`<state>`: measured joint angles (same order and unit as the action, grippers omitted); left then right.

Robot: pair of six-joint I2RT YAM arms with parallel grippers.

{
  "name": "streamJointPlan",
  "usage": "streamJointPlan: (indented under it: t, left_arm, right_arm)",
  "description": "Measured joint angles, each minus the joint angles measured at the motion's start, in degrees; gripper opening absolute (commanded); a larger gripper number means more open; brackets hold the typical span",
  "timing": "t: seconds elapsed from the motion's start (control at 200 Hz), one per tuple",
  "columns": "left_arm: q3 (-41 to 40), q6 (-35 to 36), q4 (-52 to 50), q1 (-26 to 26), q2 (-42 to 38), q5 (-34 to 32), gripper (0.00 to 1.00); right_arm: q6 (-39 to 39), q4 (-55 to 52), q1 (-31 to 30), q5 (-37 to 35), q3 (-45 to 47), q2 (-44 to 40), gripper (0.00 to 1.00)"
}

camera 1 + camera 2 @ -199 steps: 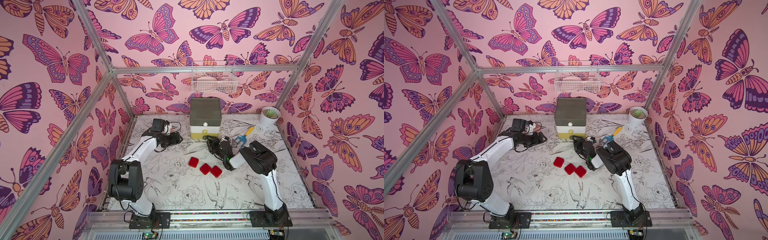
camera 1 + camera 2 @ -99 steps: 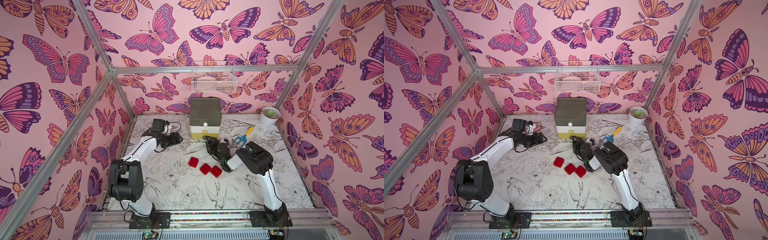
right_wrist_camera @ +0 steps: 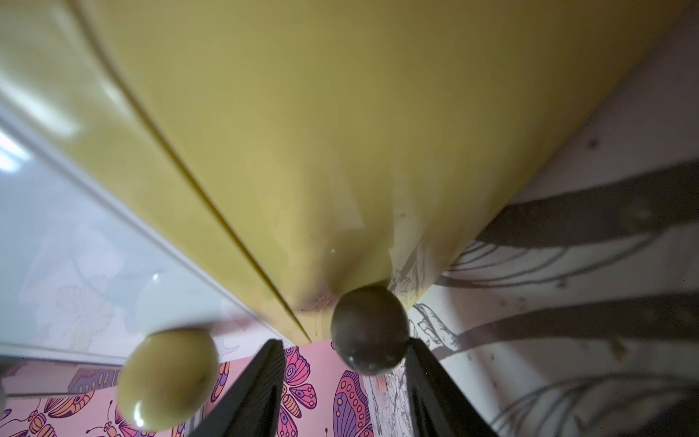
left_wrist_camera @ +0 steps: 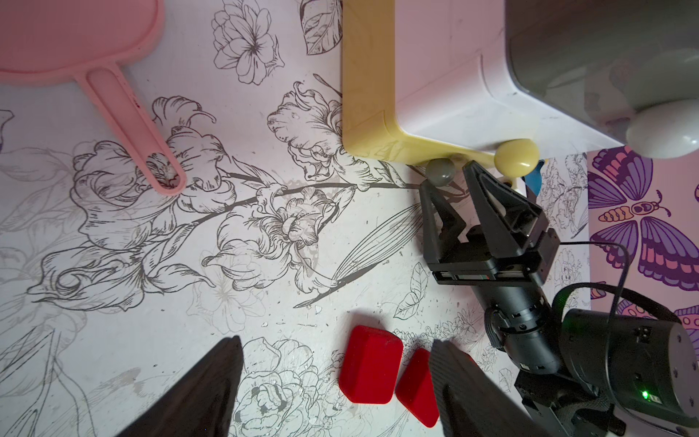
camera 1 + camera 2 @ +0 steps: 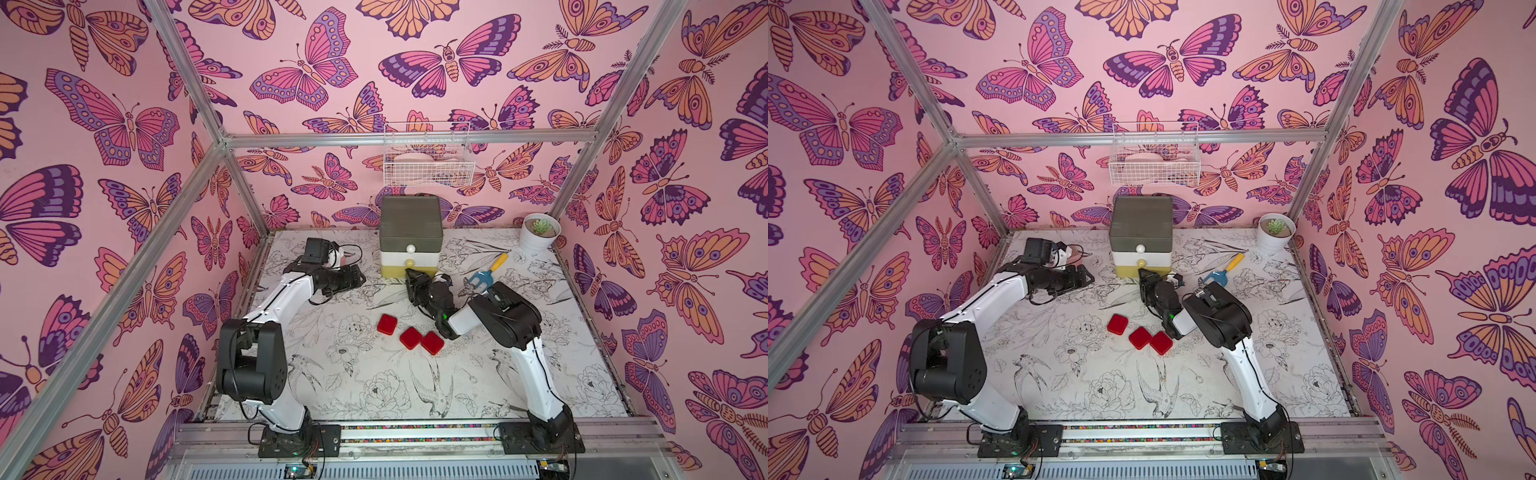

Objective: Place the brooch boxes into the drawer by color
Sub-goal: Open the drawer in the storage box.

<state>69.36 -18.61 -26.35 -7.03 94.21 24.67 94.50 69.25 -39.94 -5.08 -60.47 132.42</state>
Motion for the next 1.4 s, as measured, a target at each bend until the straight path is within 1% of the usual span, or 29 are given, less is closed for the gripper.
streamJointPlan:
  t: [0.311, 0.521, 0.666, 0.731, 0.811, 0.911, 1.132, 1.402]
  left_arm:
    - [0.00, 0.20, 0.00, 0.00, 0.00, 0.00, 0.84]
    - [0.00, 0.37, 0.00, 0.31, 0.00, 0.00, 0.84]
    - [0.00, 0.37, 0.00, 0.39, 0.00, 0.00, 0.84]
    - [-0.02, 0.39, 0.00, 0.39, 0.00, 0.02, 0.84]
    - [-0.02, 0.39, 0.00, 0.50, 0.00, 0.02, 0.84]
    - [-0.04, 0.39, 0.00, 0.68, 0.00, 0.02, 0.84]
    - [-0.09, 0.39, -0.02, 0.74, 0.00, 0.02, 0.84]
    - [-0.09, 0.37, -0.02, 0.74, 0.00, 0.66, 0.84]
  right_arm:
    - [0.00, -0.46, -0.02, -0.07, -0.28, 0.85, 0.54]
    - [-0.02, -0.50, -0.02, -0.26, -0.68, 1.05, 0.51]
    - [-0.15, -0.72, 0.00, -0.44, -1.40, 1.42, 0.45]
    - [-0.24, -0.74, 0.00, -0.50, -1.84, 1.81, 0.40]
    - [-0.46, -0.94, 0.04, -0.55, -1.90, 1.97, 0.30]
    - [-0.48, -1.11, 0.04, -0.63, -1.90, 1.99, 0.26]
    - [-0.48, -0.46, 0.04, -0.63, -1.01, 1.73, 0.28]
    - [0.00, 1.03, -1.09, -0.52, 4.61, -1.40, 0.28]
